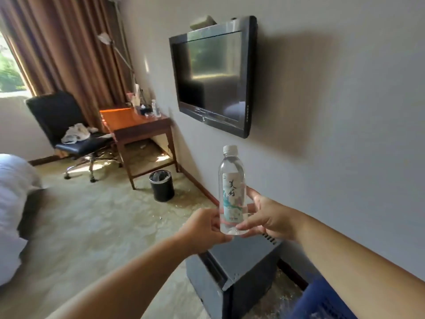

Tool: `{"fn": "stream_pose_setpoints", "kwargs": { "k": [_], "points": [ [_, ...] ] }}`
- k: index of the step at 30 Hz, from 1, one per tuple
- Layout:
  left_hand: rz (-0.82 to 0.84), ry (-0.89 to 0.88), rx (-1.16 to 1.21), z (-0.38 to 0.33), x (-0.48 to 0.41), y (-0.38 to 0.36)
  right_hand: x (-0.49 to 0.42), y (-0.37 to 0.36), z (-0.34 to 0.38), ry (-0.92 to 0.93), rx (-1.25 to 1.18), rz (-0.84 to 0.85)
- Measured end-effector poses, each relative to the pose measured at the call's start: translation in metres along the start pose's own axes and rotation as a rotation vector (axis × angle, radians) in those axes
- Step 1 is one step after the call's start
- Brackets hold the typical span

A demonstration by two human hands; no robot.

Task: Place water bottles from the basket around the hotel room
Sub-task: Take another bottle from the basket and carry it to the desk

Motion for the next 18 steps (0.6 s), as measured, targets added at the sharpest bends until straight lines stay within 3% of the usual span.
{"fn": "stream_pose_setpoints", "kwargs": {
  "k": [11, 18],
  "points": [
    [-0.292, 0.165, -0.098, 0.147, 0.101, 0.259, -0.218, -0.231, 0.068, 0.108, 0.224, 0.269],
    [-0.407, 0.244, -0.162, 0.214, 0.13, 0.408, -0.344, -0.337, 0.114, 0.128, 0.234, 0.323]
  ]
}}
Point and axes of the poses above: each hand's wrist, its own x-axis away from the middle knuckle, its own y-axis out of the back of the hand, z = x × y, the point moved 10 cm from there along -x, towards the middle knuckle, and after that the axes turned 1 degree about x, right-handed, at the moved point
